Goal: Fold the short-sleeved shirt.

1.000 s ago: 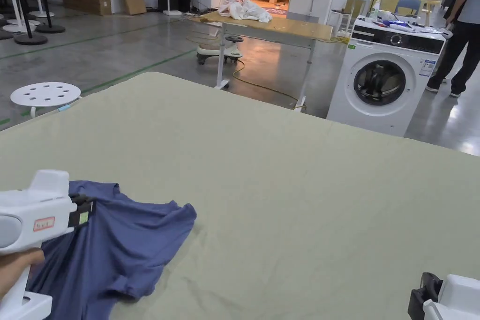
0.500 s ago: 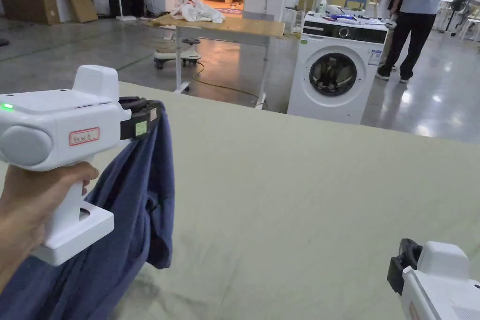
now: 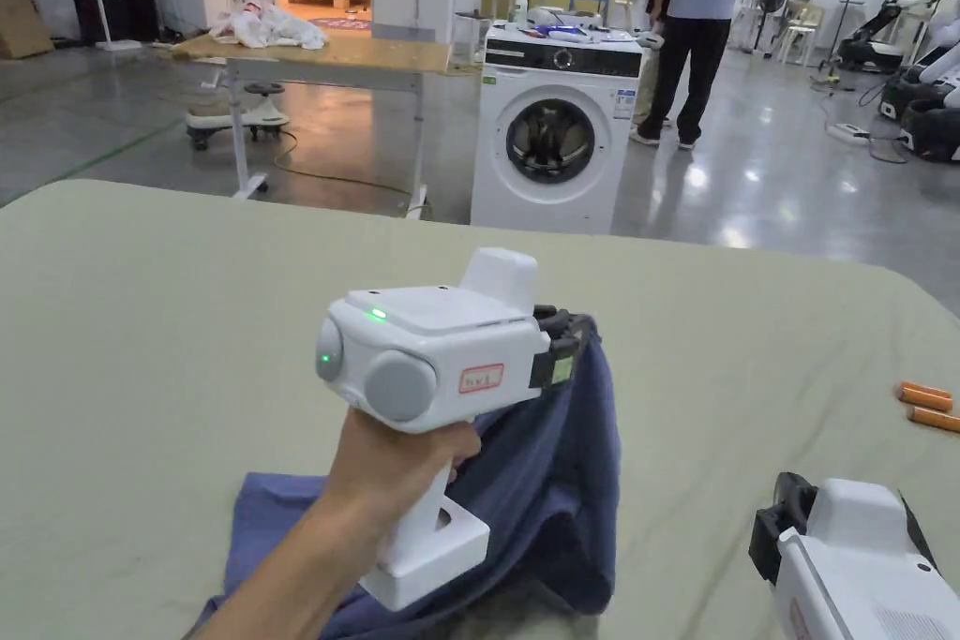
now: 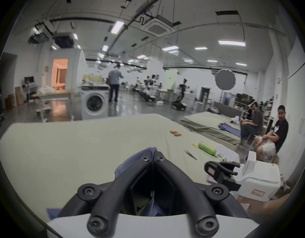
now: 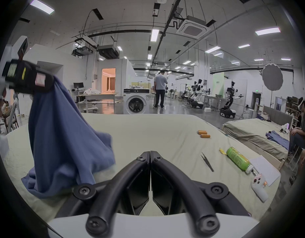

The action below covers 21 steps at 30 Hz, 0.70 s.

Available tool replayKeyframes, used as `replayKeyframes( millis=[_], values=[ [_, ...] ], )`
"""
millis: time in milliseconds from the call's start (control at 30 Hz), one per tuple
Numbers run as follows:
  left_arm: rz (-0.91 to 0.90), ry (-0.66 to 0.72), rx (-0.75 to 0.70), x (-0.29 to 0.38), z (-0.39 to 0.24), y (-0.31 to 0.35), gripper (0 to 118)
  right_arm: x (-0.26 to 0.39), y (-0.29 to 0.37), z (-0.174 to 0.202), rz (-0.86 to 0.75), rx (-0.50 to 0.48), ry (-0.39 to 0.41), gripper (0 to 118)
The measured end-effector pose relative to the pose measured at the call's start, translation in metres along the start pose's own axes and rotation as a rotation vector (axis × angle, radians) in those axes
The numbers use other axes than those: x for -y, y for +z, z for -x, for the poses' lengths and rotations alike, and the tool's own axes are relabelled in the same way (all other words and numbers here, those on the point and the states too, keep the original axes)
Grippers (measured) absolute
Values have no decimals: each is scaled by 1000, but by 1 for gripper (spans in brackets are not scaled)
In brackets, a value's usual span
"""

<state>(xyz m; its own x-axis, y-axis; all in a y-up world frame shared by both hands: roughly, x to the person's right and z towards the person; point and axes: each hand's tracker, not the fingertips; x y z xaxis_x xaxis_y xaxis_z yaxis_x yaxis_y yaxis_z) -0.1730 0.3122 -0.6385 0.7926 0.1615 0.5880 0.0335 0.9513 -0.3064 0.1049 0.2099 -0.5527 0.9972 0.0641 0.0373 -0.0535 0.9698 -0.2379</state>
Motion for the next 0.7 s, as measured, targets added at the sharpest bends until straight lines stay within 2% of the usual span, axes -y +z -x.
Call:
replayKeyframes(
  millis=[67, 167, 367, 467, 500, 533, 700],
  values=[
    [77, 43, 26, 23, -13, -24, 0, 3, 3, -9, 7, 20, -2, 0],
    [157, 38, 22, 58, -25, -46, 0, 8, 7, -20, 22, 42, -7, 0],
    [205, 70, 29, 97, -30, -55, 0, 17, 9, -26, 56, 51, 2, 0],
    [181, 50, -2, 99, -29, -43, 22, 20, 8, -21, 65, 39, 10, 0],
    [168, 48, -3, 97, -27, -37, 35, 20, 8, -19, 65, 32, 11, 0],
    [148, 47, -17, 94, -23, -30, 41, 18, 7, -16, 63, 24, 12, 0],
    [20, 39, -132, 83, -2, 17, 42, 0, 7, 2, 15, -11, -1, 0]
  ],
)
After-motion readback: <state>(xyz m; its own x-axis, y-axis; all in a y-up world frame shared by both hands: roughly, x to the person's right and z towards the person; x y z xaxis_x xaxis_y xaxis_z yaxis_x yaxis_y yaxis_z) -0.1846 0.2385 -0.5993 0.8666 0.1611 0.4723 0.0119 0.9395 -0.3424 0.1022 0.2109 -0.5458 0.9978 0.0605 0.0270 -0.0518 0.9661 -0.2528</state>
